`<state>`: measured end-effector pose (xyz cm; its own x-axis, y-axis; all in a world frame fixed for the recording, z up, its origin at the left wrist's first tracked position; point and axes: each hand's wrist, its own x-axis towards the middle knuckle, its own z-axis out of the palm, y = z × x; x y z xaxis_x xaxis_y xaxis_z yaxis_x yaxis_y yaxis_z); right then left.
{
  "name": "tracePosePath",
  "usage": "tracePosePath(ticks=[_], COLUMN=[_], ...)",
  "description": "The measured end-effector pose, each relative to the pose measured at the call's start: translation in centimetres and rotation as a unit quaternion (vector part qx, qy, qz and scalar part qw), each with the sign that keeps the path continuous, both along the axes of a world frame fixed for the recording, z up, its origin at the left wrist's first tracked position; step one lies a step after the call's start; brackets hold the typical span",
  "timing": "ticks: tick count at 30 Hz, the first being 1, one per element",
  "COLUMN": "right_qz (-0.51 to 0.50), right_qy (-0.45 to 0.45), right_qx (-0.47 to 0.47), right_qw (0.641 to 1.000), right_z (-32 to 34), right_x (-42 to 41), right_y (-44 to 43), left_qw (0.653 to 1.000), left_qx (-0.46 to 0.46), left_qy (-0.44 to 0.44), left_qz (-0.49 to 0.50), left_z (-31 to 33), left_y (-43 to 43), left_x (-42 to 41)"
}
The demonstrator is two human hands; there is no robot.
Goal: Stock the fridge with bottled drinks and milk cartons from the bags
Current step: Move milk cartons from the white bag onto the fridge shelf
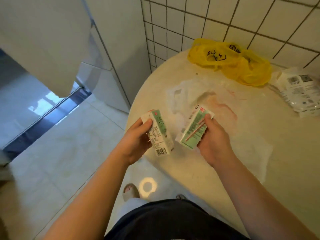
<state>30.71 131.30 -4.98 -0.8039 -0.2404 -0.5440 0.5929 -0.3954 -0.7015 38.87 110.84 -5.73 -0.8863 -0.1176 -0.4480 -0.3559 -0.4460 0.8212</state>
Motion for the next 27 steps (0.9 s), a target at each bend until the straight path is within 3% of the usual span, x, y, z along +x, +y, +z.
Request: tracePosePath(ticks=[6, 11, 15, 19, 27], right_qz=[0.13, 0.228, 0.283, 0.299, 0.366], right_qy=[-0.05, -0.084, -0.126, -0.136, -0.169], right_qx=[0.028, -0.022, -0.053, -0.023, -0.022], right_qw=[0.99, 0.97, 0.949, 0.944, 0.915], right_z=[-0.1, -0.2, -0.1, -0.6, -0.8], right_x=[4.1, 9.3, 14.3, 19.3, 26.7], right_y=[-7.8, -15.8, -23.1, -31.1, -44.4], left_qw=[0.984, 0.959, 0.952, 0.924, 0.871], left_qx=[0.112, 0.191, 0.194, 0.209, 0.153], left_qy=[-0.09, -0.087, -0.067, -0.086, -0.197], left_qz=[0.104, 0.192, 0.227, 0.309, 0.422], left_z=[0.0, -0.1, 0.0, -0.2, -1.5], left_y=[-4.3, -10.4, -16.6, -23.0, -34.1], left_x=[6.7, 13.6, 19.7, 25.7, 34.7])
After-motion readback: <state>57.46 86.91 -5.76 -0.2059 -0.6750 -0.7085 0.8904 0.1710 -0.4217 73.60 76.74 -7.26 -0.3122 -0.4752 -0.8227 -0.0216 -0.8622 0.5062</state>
